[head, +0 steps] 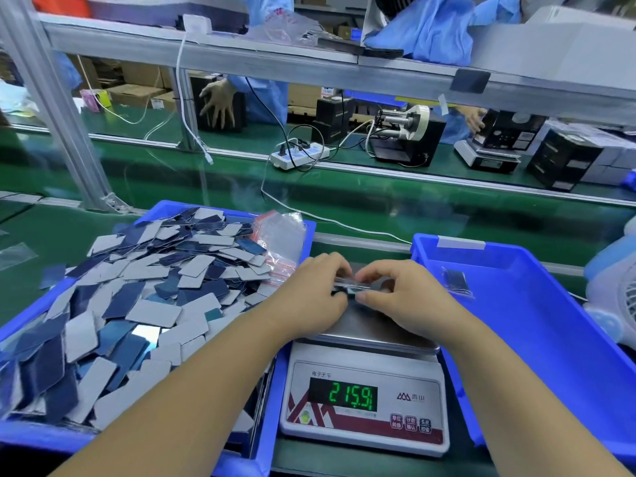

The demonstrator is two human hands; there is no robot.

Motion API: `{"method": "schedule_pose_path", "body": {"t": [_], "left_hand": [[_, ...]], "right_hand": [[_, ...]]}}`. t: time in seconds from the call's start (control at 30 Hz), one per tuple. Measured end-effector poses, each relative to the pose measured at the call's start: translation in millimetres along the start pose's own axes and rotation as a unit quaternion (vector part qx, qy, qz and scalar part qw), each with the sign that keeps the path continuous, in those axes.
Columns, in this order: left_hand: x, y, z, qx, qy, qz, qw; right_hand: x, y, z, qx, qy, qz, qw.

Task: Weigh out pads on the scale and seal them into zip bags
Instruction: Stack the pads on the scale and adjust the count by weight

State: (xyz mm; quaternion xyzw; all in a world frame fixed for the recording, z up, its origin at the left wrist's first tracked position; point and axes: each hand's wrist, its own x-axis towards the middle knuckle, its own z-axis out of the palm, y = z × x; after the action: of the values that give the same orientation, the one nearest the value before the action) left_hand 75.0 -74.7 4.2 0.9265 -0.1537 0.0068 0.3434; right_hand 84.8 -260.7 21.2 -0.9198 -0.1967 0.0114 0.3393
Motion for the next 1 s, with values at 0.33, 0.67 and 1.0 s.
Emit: {"method": "schedule_pose_path", "body": {"t": [0.33, 0.67, 1.0], "left_hand": [[10.2, 24.6, -0.3, -0.205, -0.012, -0.029, 0.978], [-15.9, 18.7, 19.4, 0.183, -0.101, -0.081, 0.975], [17.0, -41.4, -56.2, 0.260, 0.012, -0.259, 0.930]], "right_hand": [[14.4, -15.6, 10.5, -0.093, -0.008, -0.051, 0.994], [8.8, -12.3, 13.7, -0.114, -0.018, -0.036, 0.993], [9.3, -4.4, 6.2, -0.080, -0.006, -0.030, 0.996]]}}
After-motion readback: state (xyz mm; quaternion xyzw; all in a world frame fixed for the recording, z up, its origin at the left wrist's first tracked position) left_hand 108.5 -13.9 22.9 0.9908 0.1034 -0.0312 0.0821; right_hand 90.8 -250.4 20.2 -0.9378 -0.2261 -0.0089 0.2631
